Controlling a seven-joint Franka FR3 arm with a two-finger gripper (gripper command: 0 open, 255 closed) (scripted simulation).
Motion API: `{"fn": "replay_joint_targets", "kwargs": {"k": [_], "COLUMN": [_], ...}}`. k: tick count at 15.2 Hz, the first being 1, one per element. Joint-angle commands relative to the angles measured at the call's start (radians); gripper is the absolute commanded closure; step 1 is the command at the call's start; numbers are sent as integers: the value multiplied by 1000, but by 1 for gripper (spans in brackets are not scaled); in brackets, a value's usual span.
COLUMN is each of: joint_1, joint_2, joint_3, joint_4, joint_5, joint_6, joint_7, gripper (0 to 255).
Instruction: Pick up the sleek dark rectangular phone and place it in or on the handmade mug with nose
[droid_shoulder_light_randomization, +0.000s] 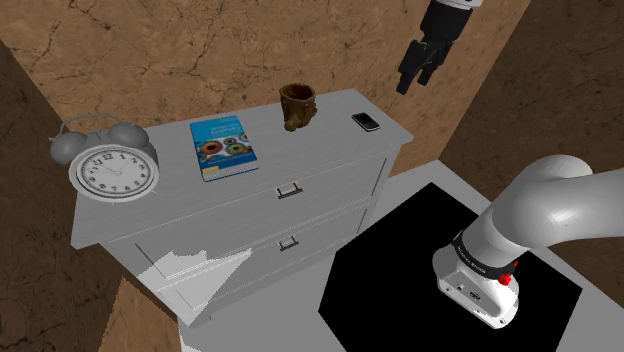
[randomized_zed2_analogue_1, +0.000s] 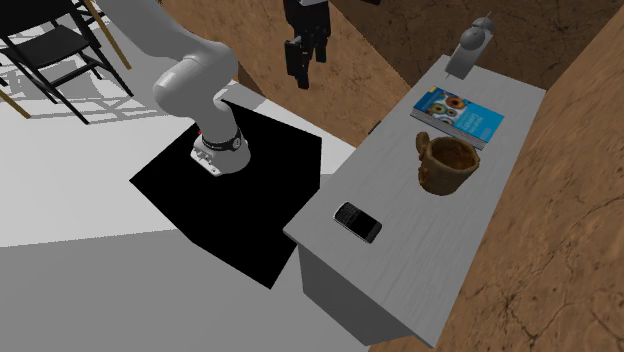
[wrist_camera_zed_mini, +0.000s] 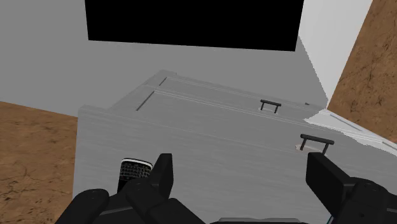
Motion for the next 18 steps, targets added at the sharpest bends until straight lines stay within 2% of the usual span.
{"fn": "replay_joint_targets", "kwargs": {"k": [1,9,18], "joint_1": [0,-43,-80], "joint_2": [0,243,564], "joint_3": [0,-56,-117], "joint_4": [0,1,97], "joint_5": [0,-36,-48], "joint_6": [0,207,395], "joint_7": [0,-60,-121], "gripper": [0,0,0]}}
